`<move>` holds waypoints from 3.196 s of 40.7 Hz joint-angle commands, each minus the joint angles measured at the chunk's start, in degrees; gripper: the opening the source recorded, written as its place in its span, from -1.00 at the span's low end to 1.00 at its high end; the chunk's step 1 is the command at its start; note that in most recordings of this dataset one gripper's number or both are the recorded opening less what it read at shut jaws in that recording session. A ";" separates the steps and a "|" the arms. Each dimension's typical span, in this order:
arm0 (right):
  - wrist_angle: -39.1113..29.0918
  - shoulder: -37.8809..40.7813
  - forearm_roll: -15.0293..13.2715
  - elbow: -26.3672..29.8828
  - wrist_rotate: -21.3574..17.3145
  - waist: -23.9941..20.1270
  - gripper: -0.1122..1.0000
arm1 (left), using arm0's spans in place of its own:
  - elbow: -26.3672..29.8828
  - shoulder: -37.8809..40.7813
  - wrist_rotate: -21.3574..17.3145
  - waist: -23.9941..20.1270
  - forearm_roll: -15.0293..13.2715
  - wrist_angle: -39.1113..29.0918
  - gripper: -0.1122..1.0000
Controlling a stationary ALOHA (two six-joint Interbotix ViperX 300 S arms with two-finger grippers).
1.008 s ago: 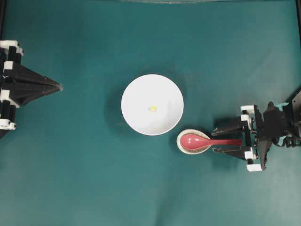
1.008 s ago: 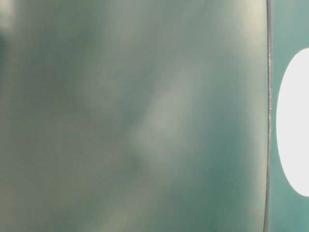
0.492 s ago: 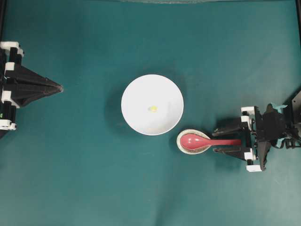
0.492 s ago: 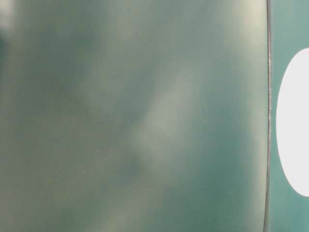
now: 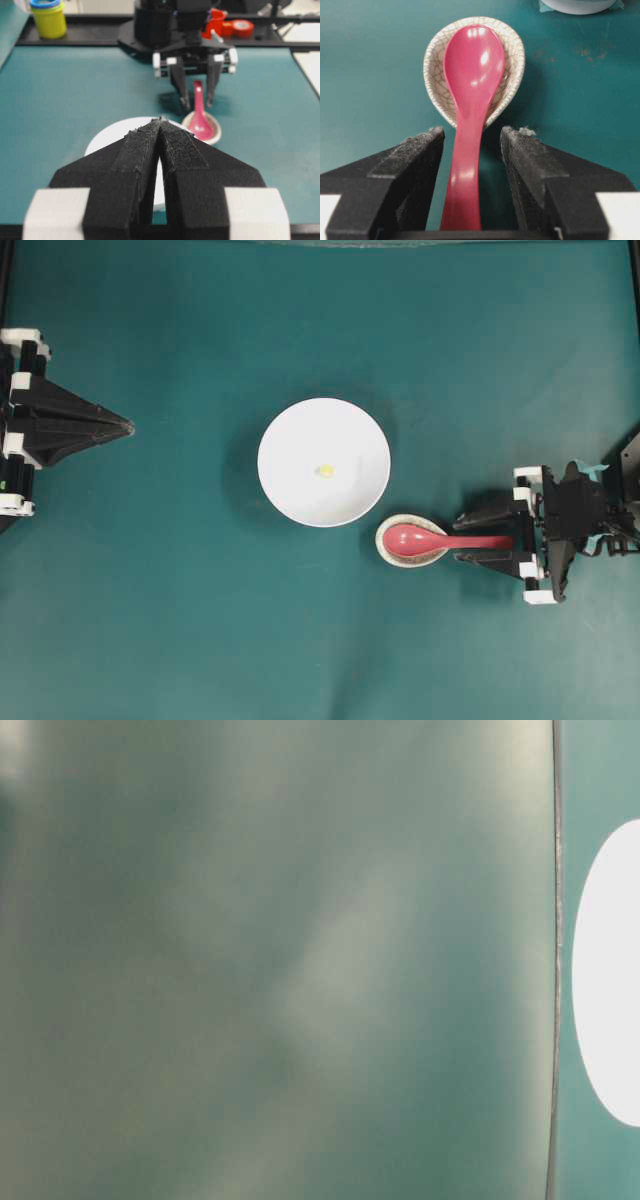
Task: Scoop the yellow hexagonal prism block from the bowl with a spoon using the right arm.
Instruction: 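Close the right gripper on the red spoon handle, then lift the red spoon and carry it over the white bowl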
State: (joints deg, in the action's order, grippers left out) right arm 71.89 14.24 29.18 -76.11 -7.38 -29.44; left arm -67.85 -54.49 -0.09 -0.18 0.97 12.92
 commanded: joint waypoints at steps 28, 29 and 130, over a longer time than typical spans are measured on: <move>0.26 -0.62 0.88 0.62 0.35 -0.70 -0.02 | 1.14 0.44 0.09 -0.09 0.09 0.26 -0.80; 0.26 -0.62 0.79 0.62 0.35 -0.70 -0.02 | 1.14 0.44 0.09 -0.09 0.09 0.26 -0.80; -99.40 -30.23 -2.55 39.90 24.87 38.14 -0.39 | 1.58 -0.35 -0.53 -0.26 0.44 -2.81 -0.80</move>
State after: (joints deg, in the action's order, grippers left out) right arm -23.82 -17.05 27.16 -40.25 17.67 8.17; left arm -67.76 -55.11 -0.53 -0.35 1.14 9.67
